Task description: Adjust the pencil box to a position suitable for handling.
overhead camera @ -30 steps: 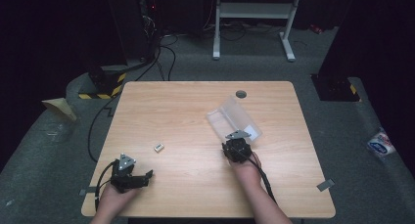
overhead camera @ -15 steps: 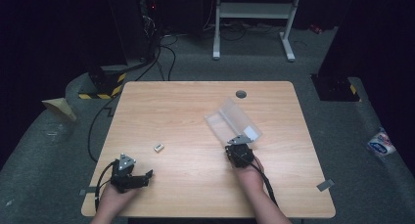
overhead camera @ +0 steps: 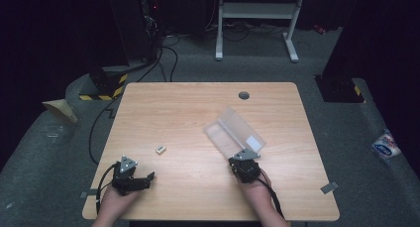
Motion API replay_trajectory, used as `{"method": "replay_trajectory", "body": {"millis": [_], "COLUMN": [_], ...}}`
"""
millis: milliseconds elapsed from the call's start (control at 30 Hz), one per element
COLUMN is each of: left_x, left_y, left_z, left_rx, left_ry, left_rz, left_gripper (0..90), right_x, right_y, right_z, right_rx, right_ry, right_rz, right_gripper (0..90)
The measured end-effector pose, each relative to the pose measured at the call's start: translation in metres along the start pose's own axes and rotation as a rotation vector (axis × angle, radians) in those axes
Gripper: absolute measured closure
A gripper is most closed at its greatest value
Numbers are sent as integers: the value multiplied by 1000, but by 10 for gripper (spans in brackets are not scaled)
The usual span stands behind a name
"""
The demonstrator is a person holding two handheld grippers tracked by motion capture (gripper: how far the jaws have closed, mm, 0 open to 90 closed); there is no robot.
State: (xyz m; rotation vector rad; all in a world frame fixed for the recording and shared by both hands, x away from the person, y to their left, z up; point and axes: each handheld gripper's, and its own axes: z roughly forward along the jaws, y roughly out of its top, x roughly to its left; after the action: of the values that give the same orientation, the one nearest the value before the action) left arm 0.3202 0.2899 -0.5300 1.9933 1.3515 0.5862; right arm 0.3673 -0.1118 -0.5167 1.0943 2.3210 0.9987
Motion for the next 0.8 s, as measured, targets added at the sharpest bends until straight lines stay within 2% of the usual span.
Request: {"method": "replay_trajectory", "body": {"millis": [233,300,333,433,467,533,667,700,800], "left_x": [0,0,0,0,0,0,0,0,0], "left_y": [0,0,0,0,0,0,0,0,0], "left_z": [0,0,0,0,0,0,0,0,0], "left_rx": [-1,-1,-3,-3,-1,-1,-4,-4,-4], "left_ry": [1,4,3,2,2,2,3,3,3], "left_rz": [-2,0,-3,-4,-2,-2,-5,-6,-6], "left_gripper": [95,96,97,97,97,97,97,97,97], "right_x": [6,6,5,5,2,1,-9,-15,-22], "right_y": [-12,-12,-12,-13,-12,-12,-14,-16,-19], "right_z": [-12,-13,-15,-19,-24,-27,-36,-38,-38], "right_rx": [-18,-29,-43,-68,-96,-108,-138,-137,-128], "right_ry": [6,6,8,2,6,7,-31,-67,-90], "right_rz": [-22,-14,-14,-6,16,26,52,61,89], "right_gripper": [871,836,782,750,716,700,693,702,699]}}
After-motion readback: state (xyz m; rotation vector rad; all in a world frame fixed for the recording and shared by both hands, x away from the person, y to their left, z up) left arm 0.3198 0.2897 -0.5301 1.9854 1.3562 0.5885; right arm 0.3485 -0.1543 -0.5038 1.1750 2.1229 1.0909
